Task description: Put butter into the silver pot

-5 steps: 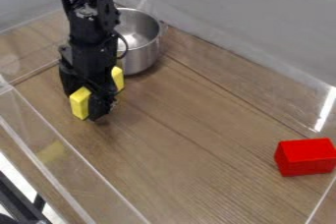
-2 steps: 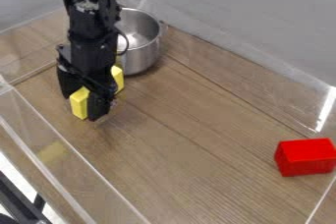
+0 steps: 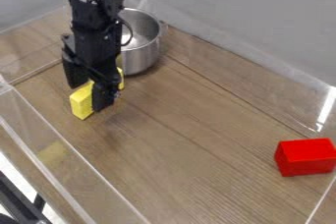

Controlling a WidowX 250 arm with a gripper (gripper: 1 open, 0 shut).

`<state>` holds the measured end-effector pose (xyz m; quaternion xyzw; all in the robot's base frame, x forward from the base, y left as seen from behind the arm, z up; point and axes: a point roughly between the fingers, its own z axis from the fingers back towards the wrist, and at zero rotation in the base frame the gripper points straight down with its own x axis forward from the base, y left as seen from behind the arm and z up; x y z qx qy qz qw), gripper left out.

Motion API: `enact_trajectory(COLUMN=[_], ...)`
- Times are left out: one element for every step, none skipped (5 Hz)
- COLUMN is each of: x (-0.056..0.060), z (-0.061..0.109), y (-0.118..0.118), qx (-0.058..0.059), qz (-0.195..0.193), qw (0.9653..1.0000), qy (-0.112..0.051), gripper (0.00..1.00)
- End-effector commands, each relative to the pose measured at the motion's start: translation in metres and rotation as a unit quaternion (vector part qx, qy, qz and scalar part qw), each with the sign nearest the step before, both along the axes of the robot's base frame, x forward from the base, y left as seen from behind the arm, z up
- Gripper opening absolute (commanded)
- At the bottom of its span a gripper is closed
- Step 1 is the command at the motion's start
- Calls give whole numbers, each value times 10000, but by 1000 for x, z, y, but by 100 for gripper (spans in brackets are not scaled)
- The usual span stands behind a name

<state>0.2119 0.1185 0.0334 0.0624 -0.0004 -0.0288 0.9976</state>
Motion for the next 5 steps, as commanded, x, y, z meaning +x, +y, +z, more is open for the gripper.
enact_trajectory(x=[5, 4, 6, 8, 9], z=[16, 25, 8, -11, -29], y=[-7, -13, -16, -18, -20], qx=[83, 76, 60, 51, 46], qz=[-45, 2, -19, -39, -70], qw=[9998, 9998, 9998, 9999, 9999], qy=[-178, -197, -176, -149, -115], gripper=[0, 0, 100, 100, 100])
